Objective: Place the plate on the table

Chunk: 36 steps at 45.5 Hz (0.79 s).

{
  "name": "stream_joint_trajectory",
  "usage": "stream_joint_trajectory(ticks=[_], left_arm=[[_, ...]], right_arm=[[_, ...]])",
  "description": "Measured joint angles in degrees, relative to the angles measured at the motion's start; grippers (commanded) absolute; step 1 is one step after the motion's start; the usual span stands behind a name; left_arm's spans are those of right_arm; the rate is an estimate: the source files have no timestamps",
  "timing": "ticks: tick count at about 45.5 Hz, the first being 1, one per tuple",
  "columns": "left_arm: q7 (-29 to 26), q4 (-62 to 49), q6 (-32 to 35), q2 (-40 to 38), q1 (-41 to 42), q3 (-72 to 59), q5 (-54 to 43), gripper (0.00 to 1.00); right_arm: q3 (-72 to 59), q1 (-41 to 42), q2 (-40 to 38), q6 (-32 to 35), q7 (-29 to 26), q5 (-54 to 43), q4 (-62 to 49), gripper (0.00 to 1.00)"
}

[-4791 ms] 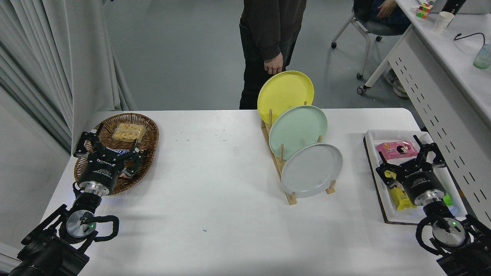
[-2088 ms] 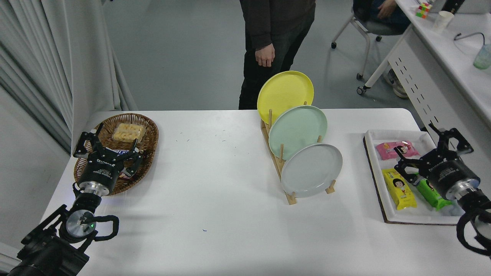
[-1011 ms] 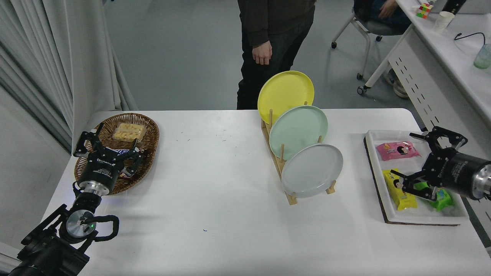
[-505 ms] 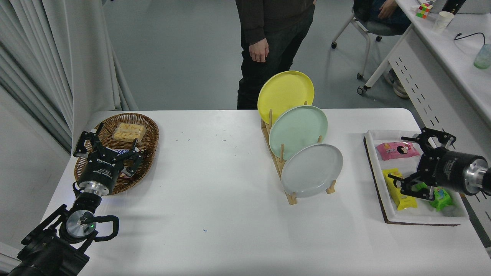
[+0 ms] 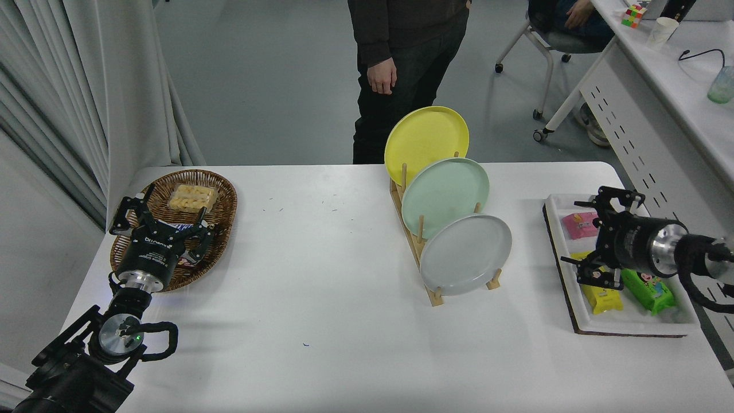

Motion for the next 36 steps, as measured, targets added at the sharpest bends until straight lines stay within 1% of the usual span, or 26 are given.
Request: stream_joint_trajectory(ticks=[8,14,25,36], left_arm=[[0.00,0.00,0.00,0.00,0.00,0.00,0.00,0.98],[0.00,0.00,0.00,0.00,0.00,0.00,0.00,0.98],[0.00,0.00,0.00,0.00,0.00,0.00,0.00,0.98],[0.00,0.00,0.00,0.00,0.00,0.00,0.00,0.98]], right_arm=[[-0.08,0.70,2.26,-1.95,-0.13,0.38,0.24,1.00],[0.16,0.93,3.58,-2.12,-0.22,0.40,0.33,1.00],[0.83,1.20,4.81,1.31,-0.40,0.34,0.44,1.00],[1.05,1.27,5.05,2.73,-0.46,-0.06,-0.05,1.00]])
